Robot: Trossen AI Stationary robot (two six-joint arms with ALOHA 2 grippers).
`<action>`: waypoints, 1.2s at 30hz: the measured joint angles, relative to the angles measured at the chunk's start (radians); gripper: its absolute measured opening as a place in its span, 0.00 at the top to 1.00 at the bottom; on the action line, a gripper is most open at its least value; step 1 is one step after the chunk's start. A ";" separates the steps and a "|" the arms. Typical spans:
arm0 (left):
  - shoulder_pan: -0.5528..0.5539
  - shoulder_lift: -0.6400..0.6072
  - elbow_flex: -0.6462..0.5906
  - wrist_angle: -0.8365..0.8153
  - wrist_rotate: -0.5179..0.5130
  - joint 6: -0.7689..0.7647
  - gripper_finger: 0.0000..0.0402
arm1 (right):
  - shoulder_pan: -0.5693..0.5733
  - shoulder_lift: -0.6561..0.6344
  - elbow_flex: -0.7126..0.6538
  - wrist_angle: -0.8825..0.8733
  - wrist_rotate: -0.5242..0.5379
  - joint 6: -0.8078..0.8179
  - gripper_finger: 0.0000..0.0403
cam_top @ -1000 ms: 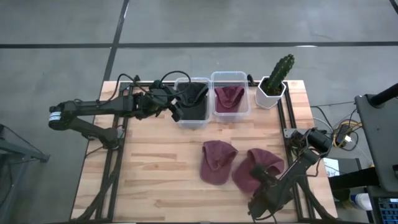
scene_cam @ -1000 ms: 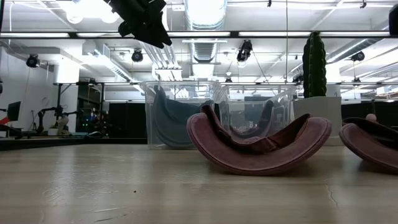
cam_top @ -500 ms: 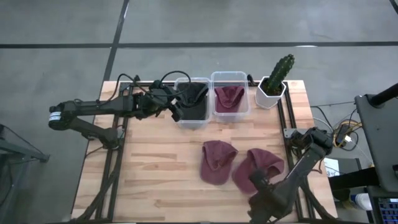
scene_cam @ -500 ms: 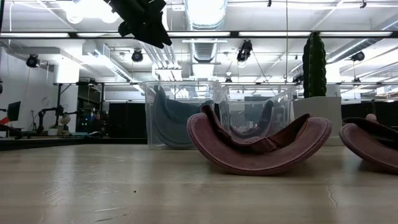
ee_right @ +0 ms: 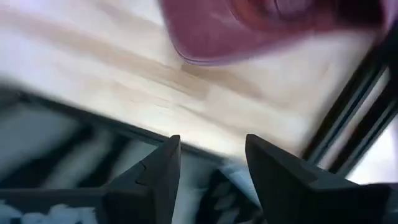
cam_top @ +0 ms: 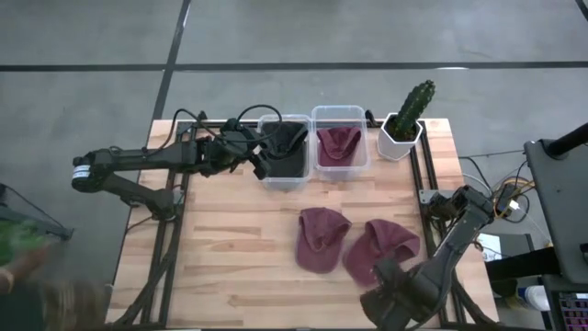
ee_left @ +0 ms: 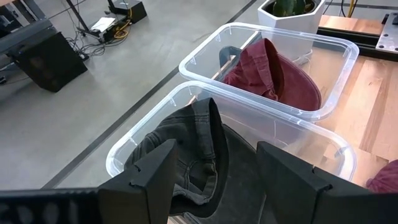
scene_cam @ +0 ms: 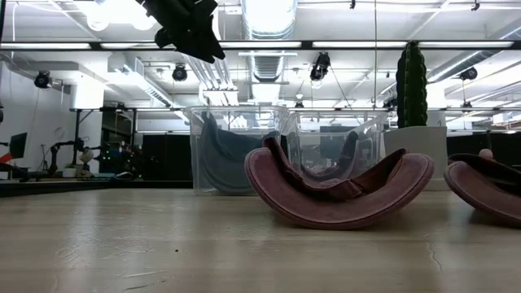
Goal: Pick & Place hat
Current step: Put the right red cap into the right transparent bin
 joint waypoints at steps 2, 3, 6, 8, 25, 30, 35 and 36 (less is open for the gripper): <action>0.000 0.000 0.000 0.000 0.000 0.000 0.47 | 0.005 0.000 -0.006 0.034 0.003 0.192 0.56; 0.000 0.000 0.000 0.000 0.000 0.000 0.47 | 0.010 0.000 -0.011 0.057 0.003 0.265 0.56; 0.000 0.000 0.000 0.000 0.000 0.000 0.47 | 0.018 0.003 -0.038 0.155 -0.003 0.354 0.55; 0.000 0.000 0.000 0.000 0.000 0.000 0.47 | 0.018 0.015 -0.049 0.208 -0.031 0.356 0.54; 0.000 0.000 0.000 -0.006 0.000 0.008 0.47 | -0.037 0.021 -0.054 -0.021 -0.037 0.334 0.57; 0.000 0.000 0.000 -0.010 0.000 0.008 0.47 | -0.036 -0.045 -0.118 -0.031 -0.026 0.338 0.57; 0.000 0.000 0.000 -0.011 0.000 0.008 0.47 | -0.035 -0.104 -0.218 -0.027 -0.032 0.341 0.58; 0.000 0.000 0.000 -0.011 0.000 0.009 0.47 | -0.035 -0.121 -0.242 -0.021 -0.032 0.341 0.58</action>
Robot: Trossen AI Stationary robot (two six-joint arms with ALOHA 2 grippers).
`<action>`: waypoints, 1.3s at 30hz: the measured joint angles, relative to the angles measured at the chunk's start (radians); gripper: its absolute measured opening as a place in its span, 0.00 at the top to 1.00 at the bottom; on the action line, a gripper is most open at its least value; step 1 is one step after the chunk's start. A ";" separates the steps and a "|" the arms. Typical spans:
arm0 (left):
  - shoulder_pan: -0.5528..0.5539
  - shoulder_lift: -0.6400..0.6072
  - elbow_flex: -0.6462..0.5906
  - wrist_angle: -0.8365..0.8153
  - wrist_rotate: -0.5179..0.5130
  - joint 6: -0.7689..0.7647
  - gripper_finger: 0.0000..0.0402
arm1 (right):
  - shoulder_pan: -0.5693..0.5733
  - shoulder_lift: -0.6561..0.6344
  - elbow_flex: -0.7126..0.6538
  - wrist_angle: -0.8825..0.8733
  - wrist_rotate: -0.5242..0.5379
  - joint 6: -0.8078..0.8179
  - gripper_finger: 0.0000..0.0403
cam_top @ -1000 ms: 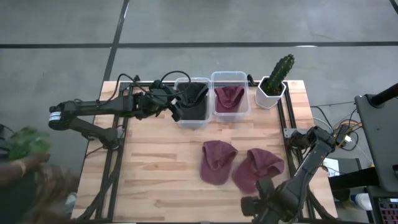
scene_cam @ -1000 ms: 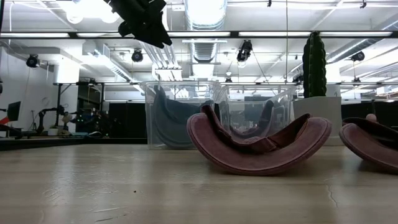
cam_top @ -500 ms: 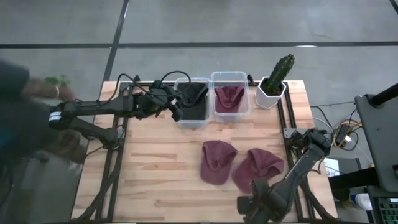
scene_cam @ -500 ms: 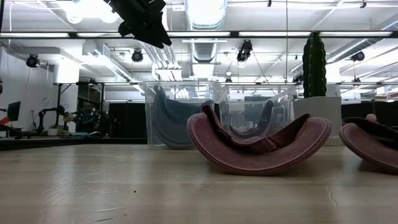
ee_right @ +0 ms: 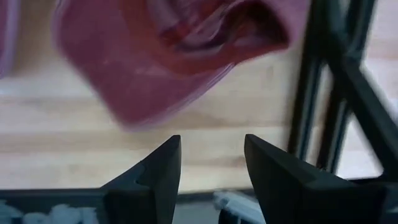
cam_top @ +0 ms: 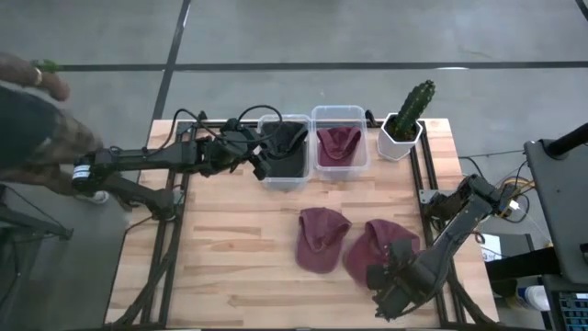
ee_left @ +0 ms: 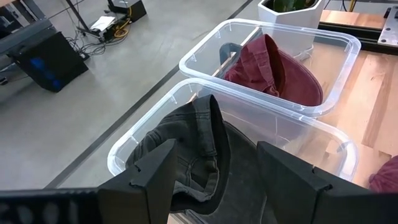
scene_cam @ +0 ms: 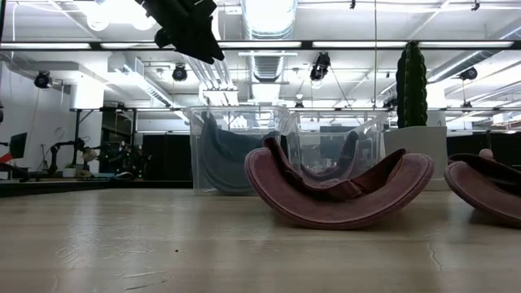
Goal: Pick & Place hat
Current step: Put the right red cap into the right transparent bin
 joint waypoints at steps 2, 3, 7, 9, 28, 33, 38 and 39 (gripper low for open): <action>0.000 0.000 0.000 0.000 0.000 0.004 0.47 | 0.000 -0.038 -0.053 -0.009 -0.003 0.003 0.58; 0.000 0.000 0.000 0.000 0.000 0.010 0.47 | 0.000 -0.061 -0.079 -0.005 -0.006 0.004 0.58; 0.000 0.000 0.000 0.000 0.000 0.018 0.47 | 0.000 -0.166 -0.194 0.010 -0.006 0.008 0.58; 0.000 0.000 0.000 0.000 0.000 0.019 0.47 | 0.000 -0.211 -0.251 0.074 -0.006 0.011 0.58; 0.000 0.000 0.000 -0.002 0.000 0.018 0.47 | -0.004 -0.205 -0.455 0.449 -0.025 0.005 0.58; 0.000 0.000 0.000 -0.002 0.000 0.018 0.47 | -0.004 -0.184 -0.465 0.450 -0.026 0.006 0.58; 0.000 0.000 0.000 -0.002 0.000 0.025 0.47 | -0.006 -0.157 -0.465 0.457 -0.018 0.008 0.58; 0.000 0.000 0.000 -0.002 -0.001 0.027 0.47 | -0.008 -0.152 -0.462 0.457 -0.017 0.009 0.58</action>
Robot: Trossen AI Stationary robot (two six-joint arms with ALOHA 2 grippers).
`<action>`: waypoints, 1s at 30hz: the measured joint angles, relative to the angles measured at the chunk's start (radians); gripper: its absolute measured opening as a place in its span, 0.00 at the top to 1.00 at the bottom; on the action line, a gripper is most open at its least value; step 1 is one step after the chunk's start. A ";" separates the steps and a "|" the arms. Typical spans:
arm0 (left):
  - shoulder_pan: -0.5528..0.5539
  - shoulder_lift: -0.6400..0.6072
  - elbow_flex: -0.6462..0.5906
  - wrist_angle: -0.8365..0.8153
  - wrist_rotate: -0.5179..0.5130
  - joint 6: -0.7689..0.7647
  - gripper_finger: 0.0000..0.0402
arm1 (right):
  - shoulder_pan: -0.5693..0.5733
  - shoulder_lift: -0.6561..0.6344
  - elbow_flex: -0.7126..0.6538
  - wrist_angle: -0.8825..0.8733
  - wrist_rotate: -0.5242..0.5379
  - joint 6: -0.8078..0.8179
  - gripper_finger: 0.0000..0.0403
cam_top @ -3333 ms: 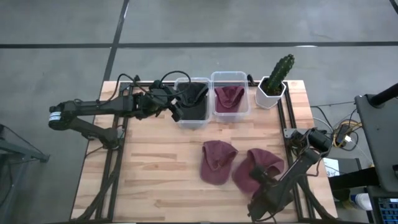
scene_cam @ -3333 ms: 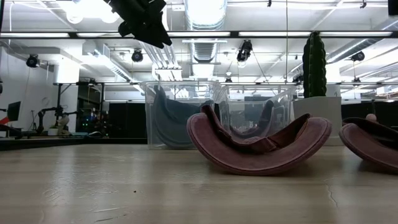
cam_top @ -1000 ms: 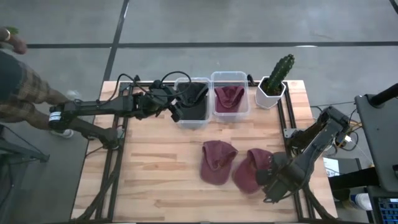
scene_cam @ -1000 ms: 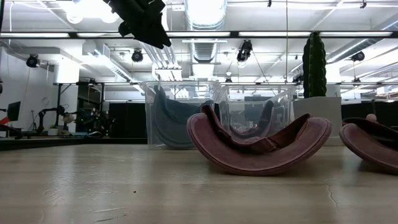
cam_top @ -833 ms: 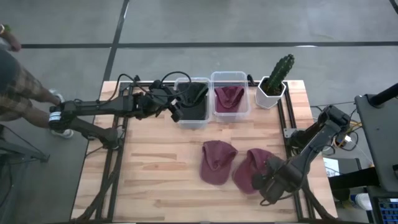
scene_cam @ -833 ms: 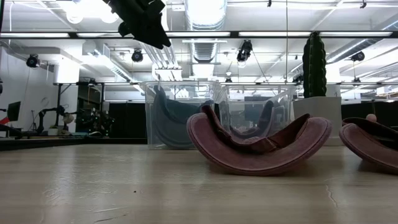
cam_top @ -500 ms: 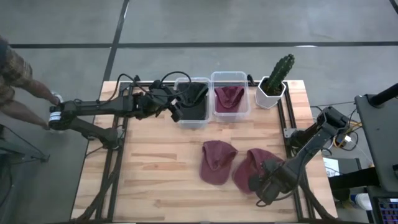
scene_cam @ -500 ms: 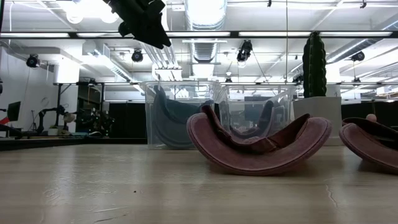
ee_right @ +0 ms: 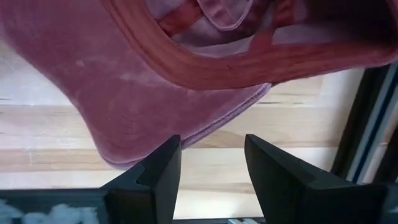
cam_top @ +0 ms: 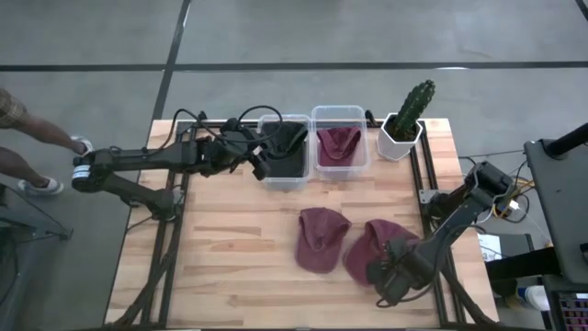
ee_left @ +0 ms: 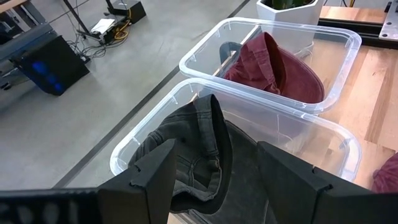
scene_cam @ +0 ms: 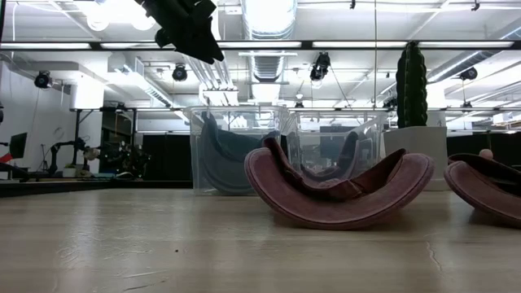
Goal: Pick & Place hat
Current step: Put the right red cap into the right transparent bin
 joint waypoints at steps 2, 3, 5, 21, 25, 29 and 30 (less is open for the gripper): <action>0.000 0.000 0.000 0.000 0.000 0.001 0.47 | -0.001 0.011 0.002 0.008 0.001 0.001 0.58; 0.000 0.000 0.000 0.000 0.000 0.001 0.47 | -0.002 0.018 0.001 0.010 0.003 0.002 0.58; 0.000 0.000 0.000 -0.001 0.000 0.001 0.47 | -0.002 0.027 0.001 0.017 0.005 0.003 0.58; 0.000 0.000 0.000 -0.001 0.000 0.011 0.47 | -0.012 0.100 0.001 0.061 0.050 0.002 0.58; 0.000 0.000 0.000 -0.001 0.000 0.019 0.47 | -0.016 0.117 0.000 0.063 0.058 -0.002 0.58; 0.000 0.000 0.000 -0.001 0.000 0.021 0.47 | -0.016 0.130 0.000 0.061 0.065 -0.006 0.59; 0.000 0.000 0.000 -0.001 0.000 0.021 0.47 | -0.016 0.134 -0.002 0.060 0.065 -0.006 0.59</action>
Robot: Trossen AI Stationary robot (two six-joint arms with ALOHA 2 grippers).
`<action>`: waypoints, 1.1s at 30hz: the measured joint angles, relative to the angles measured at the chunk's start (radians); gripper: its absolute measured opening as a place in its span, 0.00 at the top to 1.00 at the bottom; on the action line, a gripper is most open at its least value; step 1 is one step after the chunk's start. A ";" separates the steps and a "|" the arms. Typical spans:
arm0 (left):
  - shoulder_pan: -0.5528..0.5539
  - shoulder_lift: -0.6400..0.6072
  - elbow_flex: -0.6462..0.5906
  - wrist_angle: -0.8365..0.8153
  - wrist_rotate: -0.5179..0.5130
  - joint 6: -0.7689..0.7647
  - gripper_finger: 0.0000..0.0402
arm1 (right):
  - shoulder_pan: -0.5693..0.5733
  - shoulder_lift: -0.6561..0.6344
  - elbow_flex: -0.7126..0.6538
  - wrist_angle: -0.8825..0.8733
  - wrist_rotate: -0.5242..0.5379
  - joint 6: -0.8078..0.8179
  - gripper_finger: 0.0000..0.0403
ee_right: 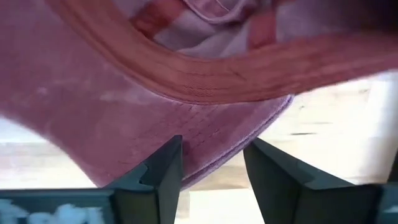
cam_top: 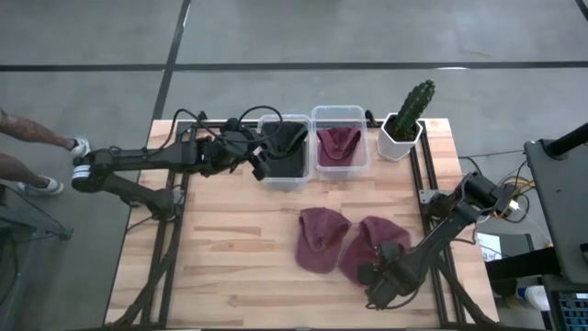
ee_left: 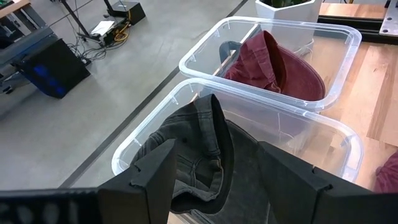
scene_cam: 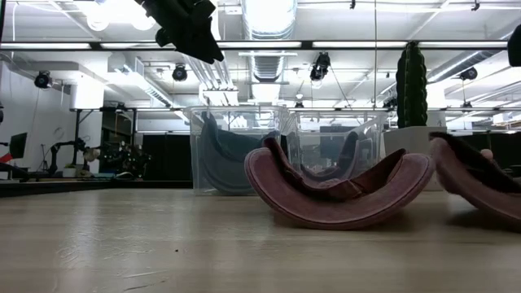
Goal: Pick & Place hat
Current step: Put the right red cap into the right transparent bin
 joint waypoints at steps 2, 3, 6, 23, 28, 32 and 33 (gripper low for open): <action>0.000 0.000 0.000 0.000 0.000 0.000 0.47 | -0.002 0.006 -0.001 -0.003 0.001 0.000 0.62; 0.000 0.000 0.000 0.000 0.000 0.000 0.47 | -0.002 0.008 -0.001 -0.003 0.002 -0.001 0.64; 0.000 0.000 0.000 0.000 0.000 0.000 0.47 | -0.007 0.013 -0.001 -0.011 0.014 -0.003 0.71; 0.000 0.000 0.000 0.000 0.000 0.000 0.47 | -0.010 0.002 -0.002 -0.038 0.026 -0.011 0.92; 0.000 0.000 0.000 0.000 0.000 0.000 0.47 | -0.009 0.002 -0.002 -0.055 0.026 -0.015 0.92; 0.000 0.000 0.000 0.000 0.000 0.000 0.47 | -0.008 -0.006 0.008 -0.099 0.025 -0.017 0.93; 0.000 0.000 0.000 0.000 0.000 0.000 0.47 | -0.008 -0.011 0.010 -0.107 0.025 -0.018 0.94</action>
